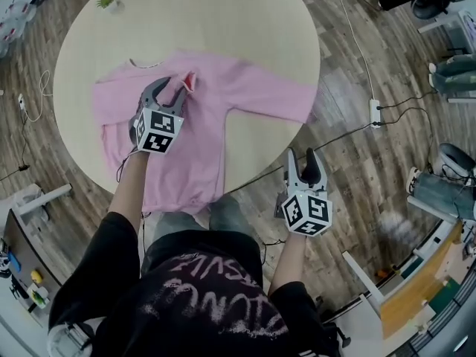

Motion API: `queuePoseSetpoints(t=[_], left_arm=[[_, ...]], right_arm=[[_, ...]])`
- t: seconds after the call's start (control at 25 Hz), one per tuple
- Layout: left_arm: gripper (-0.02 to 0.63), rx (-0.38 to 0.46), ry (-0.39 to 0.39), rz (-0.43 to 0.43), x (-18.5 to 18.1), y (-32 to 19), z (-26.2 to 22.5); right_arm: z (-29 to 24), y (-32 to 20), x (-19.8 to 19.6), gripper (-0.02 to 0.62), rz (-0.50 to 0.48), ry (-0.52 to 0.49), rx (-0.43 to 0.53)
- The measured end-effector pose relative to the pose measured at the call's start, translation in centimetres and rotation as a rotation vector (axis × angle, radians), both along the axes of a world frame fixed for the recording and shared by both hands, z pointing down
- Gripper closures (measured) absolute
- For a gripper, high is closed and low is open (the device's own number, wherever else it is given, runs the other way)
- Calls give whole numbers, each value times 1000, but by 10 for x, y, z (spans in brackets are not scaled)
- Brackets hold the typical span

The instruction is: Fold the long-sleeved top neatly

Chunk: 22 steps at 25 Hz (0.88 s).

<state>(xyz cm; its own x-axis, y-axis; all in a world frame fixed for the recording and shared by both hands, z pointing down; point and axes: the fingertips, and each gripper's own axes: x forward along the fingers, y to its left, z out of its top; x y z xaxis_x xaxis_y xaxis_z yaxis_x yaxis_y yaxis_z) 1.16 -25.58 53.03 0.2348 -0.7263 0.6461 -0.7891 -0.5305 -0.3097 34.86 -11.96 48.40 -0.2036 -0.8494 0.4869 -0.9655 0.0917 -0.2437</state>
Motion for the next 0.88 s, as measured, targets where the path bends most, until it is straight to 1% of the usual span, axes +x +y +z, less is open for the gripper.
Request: queuePoseSetpoints(t=[0.12, 0.32, 0.44, 0.56, 0.64, 0.72, 0.8, 0.88], left_arm=[[443, -13, 8, 42, 19, 0, 3], [443, -44, -13, 107, 46, 3, 12], [443, -65, -12, 119, 55, 7, 19], [443, -84, 7, 109, 57, 7, 22], [444, -113, 19, 106, 59, 8, 26], [445, -135, 3, 119, 61, 13, 31], [445, -96, -31, 135, 58, 14, 21], [446, -53, -32, 136, 57, 15, 6]], right_arm=[[4, 2, 8, 365, 10, -4, -3], [16, 6, 24, 365, 29, -1, -21], [25, 11, 40, 364, 49, -4, -28], [35, 11, 52, 364, 65, -13, -29], [46, 9, 60, 364, 68, -18, -33], [60, 6, 66, 364, 64, -18, -35], [74, -2, 72, 364, 62, -26, -30], [90, -10, 79, 364, 69, -44, -24]])
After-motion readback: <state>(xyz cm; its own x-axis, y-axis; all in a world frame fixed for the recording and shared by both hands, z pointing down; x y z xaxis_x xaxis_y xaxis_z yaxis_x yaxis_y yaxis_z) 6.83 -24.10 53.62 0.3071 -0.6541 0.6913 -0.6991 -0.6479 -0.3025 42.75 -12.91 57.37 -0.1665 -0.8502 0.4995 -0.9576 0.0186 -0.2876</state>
